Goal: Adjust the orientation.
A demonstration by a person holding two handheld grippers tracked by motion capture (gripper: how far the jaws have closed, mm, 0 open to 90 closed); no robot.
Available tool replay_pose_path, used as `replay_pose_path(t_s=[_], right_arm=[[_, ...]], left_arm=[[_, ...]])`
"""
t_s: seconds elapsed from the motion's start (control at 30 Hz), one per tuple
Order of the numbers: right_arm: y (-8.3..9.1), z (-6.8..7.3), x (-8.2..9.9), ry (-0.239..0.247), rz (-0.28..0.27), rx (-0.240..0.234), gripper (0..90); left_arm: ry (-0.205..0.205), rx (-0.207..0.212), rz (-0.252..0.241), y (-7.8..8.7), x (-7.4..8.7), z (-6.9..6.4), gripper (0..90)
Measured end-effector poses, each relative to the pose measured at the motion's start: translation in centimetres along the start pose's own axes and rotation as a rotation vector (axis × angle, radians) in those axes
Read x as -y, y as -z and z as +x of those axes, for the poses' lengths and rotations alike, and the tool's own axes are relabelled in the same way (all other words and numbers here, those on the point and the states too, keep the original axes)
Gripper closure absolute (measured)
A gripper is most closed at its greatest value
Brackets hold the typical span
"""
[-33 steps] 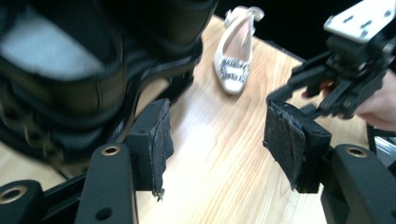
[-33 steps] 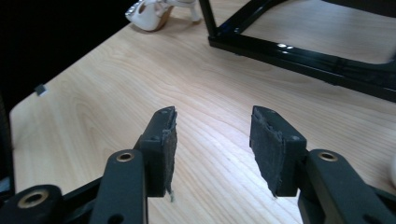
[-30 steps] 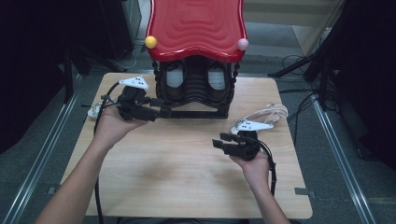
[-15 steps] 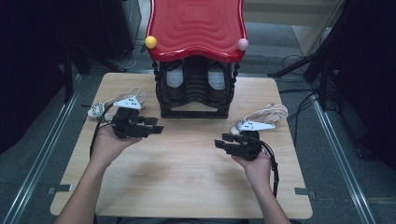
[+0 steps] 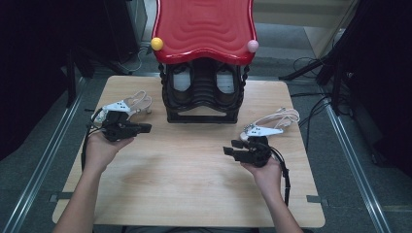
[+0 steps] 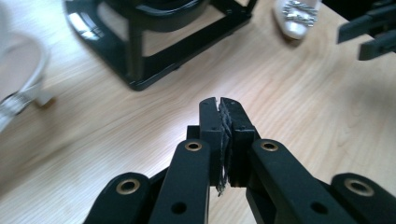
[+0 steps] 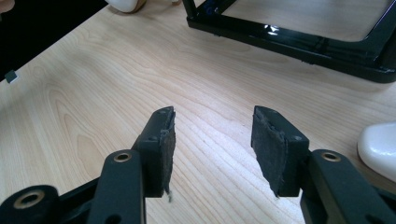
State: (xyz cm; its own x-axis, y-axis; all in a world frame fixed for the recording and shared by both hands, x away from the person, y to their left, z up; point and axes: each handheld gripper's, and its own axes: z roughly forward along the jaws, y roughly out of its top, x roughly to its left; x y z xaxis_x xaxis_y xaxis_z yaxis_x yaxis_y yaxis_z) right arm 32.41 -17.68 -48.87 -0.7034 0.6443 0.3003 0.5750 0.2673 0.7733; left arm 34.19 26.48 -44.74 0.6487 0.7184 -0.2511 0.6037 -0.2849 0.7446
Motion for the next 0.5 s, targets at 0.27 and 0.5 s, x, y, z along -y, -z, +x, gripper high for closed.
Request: replay_pose_path(t_s=[0.27, 0.5], right_arm=[[0.0, 0.3, 0.5, 0.010, -0.002, -0.004, 50.5], [0.2, 0.4, 1.2, -0.003, 0.014, 0.011, 50.5]], left_arm=[[0.078, -0.088, -0.011, 0.6, 0.1, 2.9, 89.6], [0.122, -0.136, -0.031, 0.3, -1.4, 5.6, 89.7]])
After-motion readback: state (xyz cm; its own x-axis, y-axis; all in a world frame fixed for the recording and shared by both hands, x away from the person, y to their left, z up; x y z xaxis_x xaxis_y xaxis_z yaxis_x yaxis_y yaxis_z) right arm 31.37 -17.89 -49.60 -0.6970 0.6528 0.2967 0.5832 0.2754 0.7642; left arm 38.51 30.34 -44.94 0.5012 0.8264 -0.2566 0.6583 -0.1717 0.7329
